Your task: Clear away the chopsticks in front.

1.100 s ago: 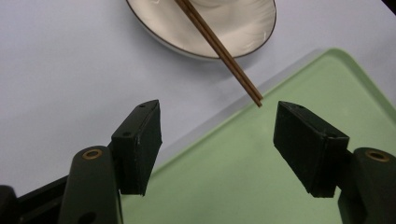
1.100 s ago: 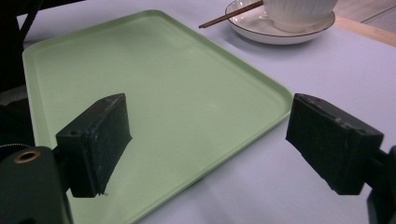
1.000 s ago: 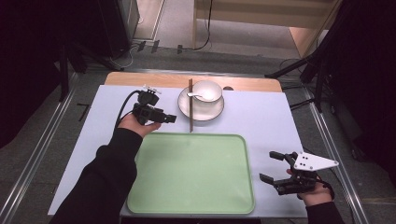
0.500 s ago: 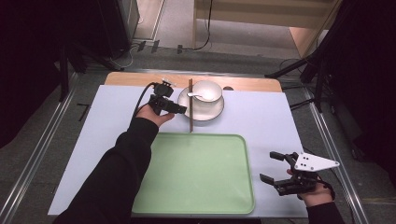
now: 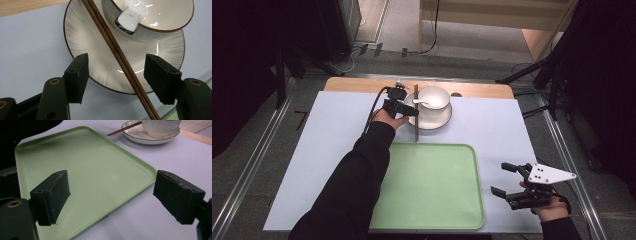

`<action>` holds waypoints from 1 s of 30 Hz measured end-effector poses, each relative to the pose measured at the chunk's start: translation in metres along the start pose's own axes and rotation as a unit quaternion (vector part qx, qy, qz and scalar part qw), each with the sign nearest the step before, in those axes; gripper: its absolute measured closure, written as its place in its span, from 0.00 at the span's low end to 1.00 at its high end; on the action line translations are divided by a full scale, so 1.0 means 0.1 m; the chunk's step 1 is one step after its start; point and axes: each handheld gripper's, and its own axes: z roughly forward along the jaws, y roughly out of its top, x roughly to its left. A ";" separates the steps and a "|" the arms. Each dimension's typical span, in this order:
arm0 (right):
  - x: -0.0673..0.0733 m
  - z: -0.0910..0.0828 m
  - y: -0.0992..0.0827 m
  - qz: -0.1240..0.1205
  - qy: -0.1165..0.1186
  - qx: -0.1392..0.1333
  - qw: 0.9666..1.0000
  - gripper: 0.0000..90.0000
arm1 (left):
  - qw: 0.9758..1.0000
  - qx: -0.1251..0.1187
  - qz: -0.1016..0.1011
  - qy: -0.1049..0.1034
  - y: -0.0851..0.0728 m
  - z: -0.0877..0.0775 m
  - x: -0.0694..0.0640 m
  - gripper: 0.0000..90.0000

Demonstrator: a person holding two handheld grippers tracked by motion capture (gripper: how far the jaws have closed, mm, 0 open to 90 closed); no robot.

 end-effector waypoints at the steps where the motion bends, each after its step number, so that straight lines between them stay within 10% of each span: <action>1: 0.00 0.00 0.00 -0.001 0.000 0.000 1.000 0.16 | 1.000 0.004 -0.005 0.006 0.00 0.03 0.01 0.42; 30: 0.01 0.00 0.00 -0.003 0.003 0.000 1.000 0.16 | 1.000 0.001 0.003 0.028 -0.02 0.16 -0.04 0.46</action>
